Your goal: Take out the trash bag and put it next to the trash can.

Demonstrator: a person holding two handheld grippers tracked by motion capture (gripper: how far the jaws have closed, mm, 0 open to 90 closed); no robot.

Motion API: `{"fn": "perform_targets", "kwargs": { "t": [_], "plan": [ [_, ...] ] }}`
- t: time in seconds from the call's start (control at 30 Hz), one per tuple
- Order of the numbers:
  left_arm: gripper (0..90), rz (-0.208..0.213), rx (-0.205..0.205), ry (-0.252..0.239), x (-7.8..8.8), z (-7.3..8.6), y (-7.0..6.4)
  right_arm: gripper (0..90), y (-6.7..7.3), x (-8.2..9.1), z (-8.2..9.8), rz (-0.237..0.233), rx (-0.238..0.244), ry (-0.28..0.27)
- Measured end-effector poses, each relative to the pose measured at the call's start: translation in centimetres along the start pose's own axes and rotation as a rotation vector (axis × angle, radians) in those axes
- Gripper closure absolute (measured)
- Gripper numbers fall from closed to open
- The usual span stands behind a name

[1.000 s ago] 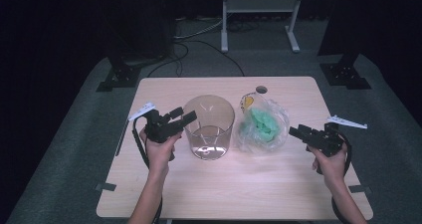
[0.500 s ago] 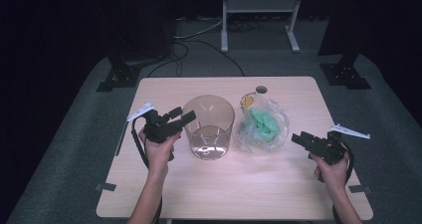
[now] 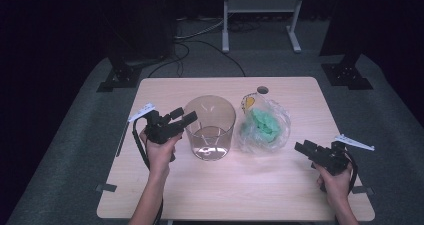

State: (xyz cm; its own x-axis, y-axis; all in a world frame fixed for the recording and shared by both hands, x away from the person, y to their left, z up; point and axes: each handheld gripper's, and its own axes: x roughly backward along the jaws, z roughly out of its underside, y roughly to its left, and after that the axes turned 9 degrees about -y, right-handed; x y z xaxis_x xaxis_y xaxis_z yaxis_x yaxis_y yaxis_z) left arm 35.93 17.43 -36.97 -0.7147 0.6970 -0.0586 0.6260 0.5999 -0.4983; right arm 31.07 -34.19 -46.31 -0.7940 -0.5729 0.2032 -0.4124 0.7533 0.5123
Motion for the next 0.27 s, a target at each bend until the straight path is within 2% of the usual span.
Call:
{"fn": "perform_targets", "kwargs": {
  "t": [0.27],
  "plan": [
    [15.8, 0.003, -0.005, -0.001, 0.07, -0.1, -0.12, 37.9, 0.12, 0.61, 0.8, -0.009, -0.017, -0.024]
  ]
}}
